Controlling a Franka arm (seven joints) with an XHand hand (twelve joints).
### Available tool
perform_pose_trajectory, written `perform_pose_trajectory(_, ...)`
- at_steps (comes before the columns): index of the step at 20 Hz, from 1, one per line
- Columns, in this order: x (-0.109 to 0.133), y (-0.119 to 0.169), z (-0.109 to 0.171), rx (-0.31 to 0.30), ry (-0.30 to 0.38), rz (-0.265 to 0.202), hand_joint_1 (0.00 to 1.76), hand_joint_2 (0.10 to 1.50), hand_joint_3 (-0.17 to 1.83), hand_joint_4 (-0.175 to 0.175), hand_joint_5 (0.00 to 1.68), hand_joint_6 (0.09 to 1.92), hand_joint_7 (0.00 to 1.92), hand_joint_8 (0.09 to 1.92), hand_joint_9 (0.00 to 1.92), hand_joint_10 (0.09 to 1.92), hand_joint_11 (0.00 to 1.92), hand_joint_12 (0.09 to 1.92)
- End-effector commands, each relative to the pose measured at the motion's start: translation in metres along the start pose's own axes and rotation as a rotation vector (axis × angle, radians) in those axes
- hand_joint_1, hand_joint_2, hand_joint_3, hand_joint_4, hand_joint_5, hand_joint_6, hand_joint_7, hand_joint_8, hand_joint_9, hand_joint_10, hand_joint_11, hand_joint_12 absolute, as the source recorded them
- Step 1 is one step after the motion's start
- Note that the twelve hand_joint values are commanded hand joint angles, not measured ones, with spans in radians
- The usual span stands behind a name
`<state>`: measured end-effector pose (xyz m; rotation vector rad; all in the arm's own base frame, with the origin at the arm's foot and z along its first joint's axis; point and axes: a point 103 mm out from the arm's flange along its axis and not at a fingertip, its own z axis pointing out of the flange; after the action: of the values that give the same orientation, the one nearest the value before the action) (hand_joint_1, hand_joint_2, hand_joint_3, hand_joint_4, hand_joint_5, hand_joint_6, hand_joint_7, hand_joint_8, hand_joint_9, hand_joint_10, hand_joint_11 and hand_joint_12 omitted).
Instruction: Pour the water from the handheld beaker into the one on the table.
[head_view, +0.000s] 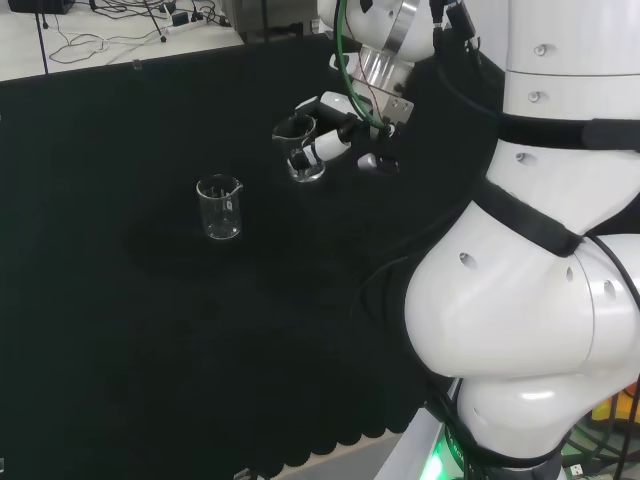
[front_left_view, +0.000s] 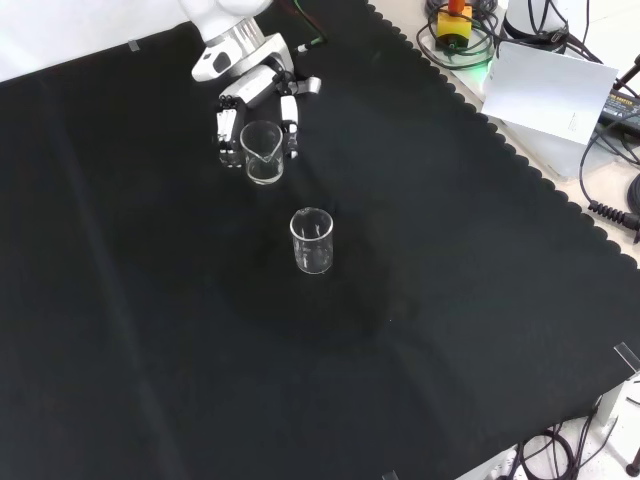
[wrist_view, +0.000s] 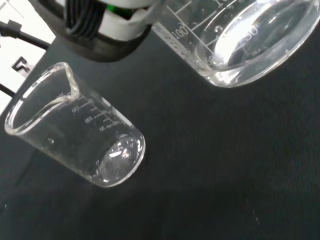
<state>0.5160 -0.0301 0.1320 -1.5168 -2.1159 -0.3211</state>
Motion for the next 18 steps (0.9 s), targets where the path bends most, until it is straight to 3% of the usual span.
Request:
perform_pose_trajectory(1, 0.017, -0.004, -0.001, 0.046, -0.079, 0.018, 1.41, 1.1, -0.17, -0.175, 0.97, 1.05, 1.22, 0.8, 1.28, 0.52, 1.0, 0.8)
perform_pose_trajectory(11, 0.046, 0.001, -0.006, 0.142, -0.233, 0.052, 1.41, 1.1, -0.17, -0.175, 0.96, 1.06, 1.21, 0.81, 1.29, 0.52, 1.0, 0.8)
perform_pose_trajectory(14, 0.054, 0.005, -0.004, 0.17, -0.28, 0.07, 1.3, 1.12, -0.17, -0.114, 0.98, 1.01, 1.27, 0.69, 1.29, 0.9, 1.01, 0.81)
perform_pose_trajectory(18, 0.064, 0.008, -0.004, 0.182, -0.335, 0.09, 1.28, 1.12, -0.17, -0.104, 0.98, 1.0, 1.28, 0.68, 1.27, 1.03, 1.01, 0.81)
